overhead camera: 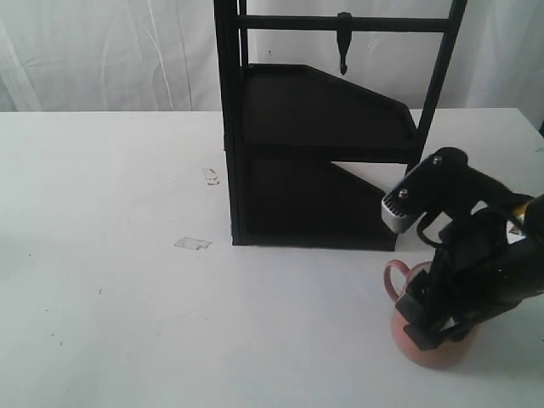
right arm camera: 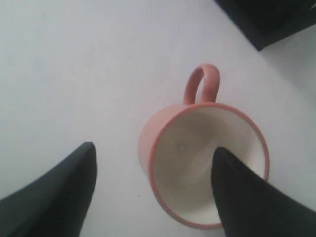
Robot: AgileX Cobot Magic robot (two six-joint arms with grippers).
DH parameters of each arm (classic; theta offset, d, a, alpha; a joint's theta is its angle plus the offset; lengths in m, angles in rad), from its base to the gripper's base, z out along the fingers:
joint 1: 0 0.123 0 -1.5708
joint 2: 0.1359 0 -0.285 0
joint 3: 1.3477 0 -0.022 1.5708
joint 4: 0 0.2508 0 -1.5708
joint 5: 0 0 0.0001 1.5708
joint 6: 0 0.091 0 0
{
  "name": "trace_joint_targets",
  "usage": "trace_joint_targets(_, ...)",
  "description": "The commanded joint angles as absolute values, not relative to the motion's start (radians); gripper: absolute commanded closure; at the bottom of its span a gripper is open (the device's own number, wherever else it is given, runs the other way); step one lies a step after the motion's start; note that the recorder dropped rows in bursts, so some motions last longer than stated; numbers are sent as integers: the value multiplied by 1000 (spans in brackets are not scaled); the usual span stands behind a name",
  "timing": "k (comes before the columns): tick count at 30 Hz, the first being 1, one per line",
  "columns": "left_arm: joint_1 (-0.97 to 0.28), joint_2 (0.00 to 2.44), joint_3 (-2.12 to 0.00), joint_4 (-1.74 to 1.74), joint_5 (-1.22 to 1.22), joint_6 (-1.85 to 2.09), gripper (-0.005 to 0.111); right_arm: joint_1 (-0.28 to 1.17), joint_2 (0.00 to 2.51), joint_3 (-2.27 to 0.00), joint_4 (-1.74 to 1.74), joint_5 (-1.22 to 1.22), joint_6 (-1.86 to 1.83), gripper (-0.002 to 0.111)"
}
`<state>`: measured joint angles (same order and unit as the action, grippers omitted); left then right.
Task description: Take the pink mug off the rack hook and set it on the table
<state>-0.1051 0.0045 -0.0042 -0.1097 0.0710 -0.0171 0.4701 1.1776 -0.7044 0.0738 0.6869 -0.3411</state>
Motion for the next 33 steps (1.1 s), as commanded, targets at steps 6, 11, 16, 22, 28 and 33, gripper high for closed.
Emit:
trace_joint_targets(6,-102,0,0,-111,76,-23,107,468,887,-707,69,747,-311,47)
trace_joint_targets(11,-102,0,0,-111,76,-23,107,468,788,-707,74,739,-300,108)
trace_joint_targets(16,-102,0,0,-111,76,-23,107,468,744,-707,78,736,-258,108)
trace_joint_targets(22,-102,0,0,-111,76,-23,107,468,701,-707,104,746,-218,108)
trace_joint_targets(28,-102,0,0,-111,76,-23,107,468,645,-707,97,687,-127,108)
trace_joint_targets(33,-102,0,0,-111,76,-23,107,468,617,-707,97,696,-127,108)
